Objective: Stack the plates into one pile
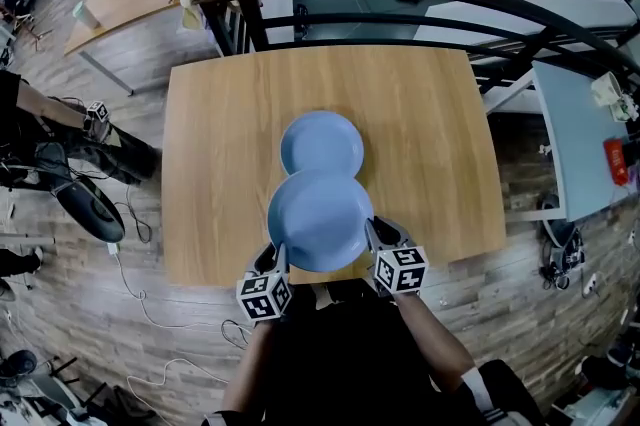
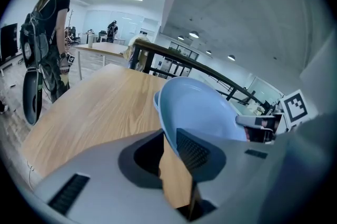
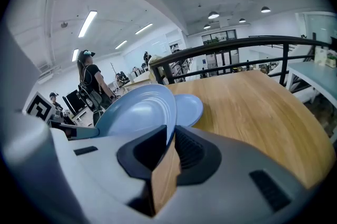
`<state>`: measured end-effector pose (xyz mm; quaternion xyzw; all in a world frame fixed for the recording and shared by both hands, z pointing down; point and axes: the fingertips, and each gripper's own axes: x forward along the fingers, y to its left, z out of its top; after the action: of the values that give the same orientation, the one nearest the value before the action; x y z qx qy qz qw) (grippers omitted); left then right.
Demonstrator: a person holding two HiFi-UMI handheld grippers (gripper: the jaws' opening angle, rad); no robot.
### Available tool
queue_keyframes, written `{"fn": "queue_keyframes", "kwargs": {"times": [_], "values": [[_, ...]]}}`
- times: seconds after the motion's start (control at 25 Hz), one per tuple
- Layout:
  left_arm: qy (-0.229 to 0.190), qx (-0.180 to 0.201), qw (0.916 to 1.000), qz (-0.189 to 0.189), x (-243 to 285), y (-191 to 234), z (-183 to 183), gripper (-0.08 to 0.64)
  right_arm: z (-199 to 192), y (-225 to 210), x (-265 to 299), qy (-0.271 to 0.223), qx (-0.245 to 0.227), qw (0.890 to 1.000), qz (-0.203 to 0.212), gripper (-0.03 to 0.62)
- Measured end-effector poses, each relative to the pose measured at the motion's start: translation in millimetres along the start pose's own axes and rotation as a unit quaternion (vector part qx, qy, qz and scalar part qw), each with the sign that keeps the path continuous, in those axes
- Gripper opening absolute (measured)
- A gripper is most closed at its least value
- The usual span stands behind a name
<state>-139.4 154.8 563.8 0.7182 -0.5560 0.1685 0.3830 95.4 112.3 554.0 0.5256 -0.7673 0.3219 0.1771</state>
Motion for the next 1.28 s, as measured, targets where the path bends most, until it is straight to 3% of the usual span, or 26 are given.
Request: {"fn": "queue_keyframes", "kwargs": {"times": [0.6,1.28], "values": [[-0.011,0.000,0.9998,0.017,19.7,-51.5,0.7,0.087,16.5,-51.9,-10.4,-0.006,0.006,1.000,0.020,0.064],[0.003,0.005,1.0000,0.005,46.8,-34.9,21.5,0.086,23.6,-53.7,17.5,0.007,0.009,1.000,0.006,0.064]]}}
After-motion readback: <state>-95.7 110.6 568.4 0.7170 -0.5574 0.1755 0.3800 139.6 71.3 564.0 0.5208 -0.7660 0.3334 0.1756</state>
